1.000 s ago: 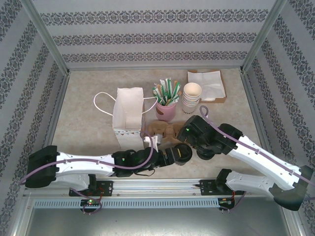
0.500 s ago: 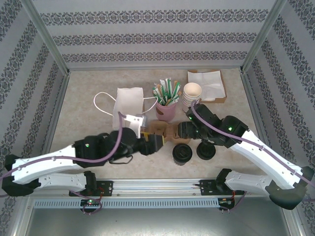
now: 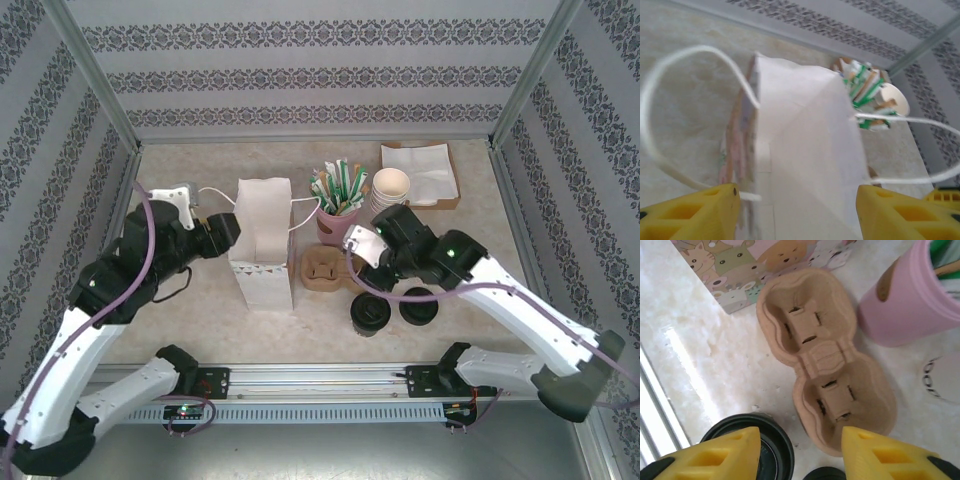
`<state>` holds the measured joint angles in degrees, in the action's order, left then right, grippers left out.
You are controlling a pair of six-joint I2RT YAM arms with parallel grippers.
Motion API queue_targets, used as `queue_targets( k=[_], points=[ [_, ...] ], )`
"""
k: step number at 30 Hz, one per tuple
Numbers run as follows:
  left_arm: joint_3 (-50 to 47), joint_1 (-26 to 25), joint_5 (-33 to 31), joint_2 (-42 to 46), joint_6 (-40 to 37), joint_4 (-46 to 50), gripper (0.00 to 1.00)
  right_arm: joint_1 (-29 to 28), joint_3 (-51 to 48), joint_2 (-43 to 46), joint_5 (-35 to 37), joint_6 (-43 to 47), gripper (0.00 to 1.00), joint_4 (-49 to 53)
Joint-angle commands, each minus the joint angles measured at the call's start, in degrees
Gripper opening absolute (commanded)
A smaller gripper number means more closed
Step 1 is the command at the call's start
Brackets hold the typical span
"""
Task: Pack the takeout coffee
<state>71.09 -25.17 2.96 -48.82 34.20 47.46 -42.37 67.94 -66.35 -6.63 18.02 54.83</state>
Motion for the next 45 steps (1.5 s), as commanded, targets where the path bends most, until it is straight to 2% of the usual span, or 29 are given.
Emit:
queue_targets(
  k=[1,3,6,9,10,11,12,15,18,23,25,28,31,34,40,45],
  points=[
    [0.51,9.54,16.10,-0.60,-3.86,1.88,0.66,5.14,5.35,-6.92,-14.46,1.50,0.49,3.00],
    [1.11,15.95,20.76,-1.59,-5.22,3.28,0.68,7.48,8.32,-11.39,-17.55,0.86,0.49,5.53],
    [-1.00,25.24,29.69,-2.49,-3.84,1.38,0.69,6.80,11.89,-16.45,-9.36,3.51,0.53,8.39],
    [-5.85,32.84,41.77,-2.38,1.62,-5.49,0.69,10.11,13.52,-19.48,-11.44,-4.68,0.52,6.12],
    [-6.56,35.03,43.94,-2.59,2.82,-6.25,0.69,10.94,14.68,-20.77,-12.75,-7.27,0.51,6.67],
    [-6.86,35.95,44.21,-2.45,3.16,-6.57,0.68,11.08,15.21,-21.70,-13.12,-10.18,0.46,6.99],
    [-6.85,36.07,43.65,-2.02,2.64,-6.60,0.67,10.81,15.07,-22.20,-12.46,-12.97,0.45,6.98],
    [-6.41,36.03,44.31,0.06,2.96,-8.61,0.68,7.46,8.99,-19.08,-5.83,-20.68,0.49,0.44],
    [-6.44,36.02,46.69,1.78,5.59,-12.74,0.69,3.09,4.70,-15.94,5.11,-32.18,0.52,-4.97],
    [-7.89,35.97,52.48,3.19,11.47,-21.73,0.72,-1.15,4.77,-16.50,16.97,-50.07,0.49,-3.19],
    [-6.66,35.98,51.73,3.20,10.25,-20.03,0.73,-1.69,3.79,-16.07,19.08,-56.21,0.52,-2.91],
    [-1.96,36.00,44.51,3.33,3.65,-11.40,0.75,-1.13,1.49,-14.69,15.98,-62.97,0.54,-5.23],
    [1.42,35.98,42.07,3.32,1.51,-8.57,0.76,-1.92,-1.24,-12.87,15.63,-68.24,0.61,-7.86],
    [3.64,35.98,38.57,3.84,0.16,-6.04,0.77,-2.60,-1.34,-13.48,15.18,-69.84,0.62,-7.19],
    [3.83,35.98,26.87,5.40,-3.43,0.48,0.77,-3.48,-2.03,-15.65,15.52,-71.43,0.61,-7.38],
    [-1.59,35.98,24.22,8.55,-3.07,1.91,0.78,-4.70,-0.50,-18.63,16.66,-71.29,0.64,-6.62]
  ],
)
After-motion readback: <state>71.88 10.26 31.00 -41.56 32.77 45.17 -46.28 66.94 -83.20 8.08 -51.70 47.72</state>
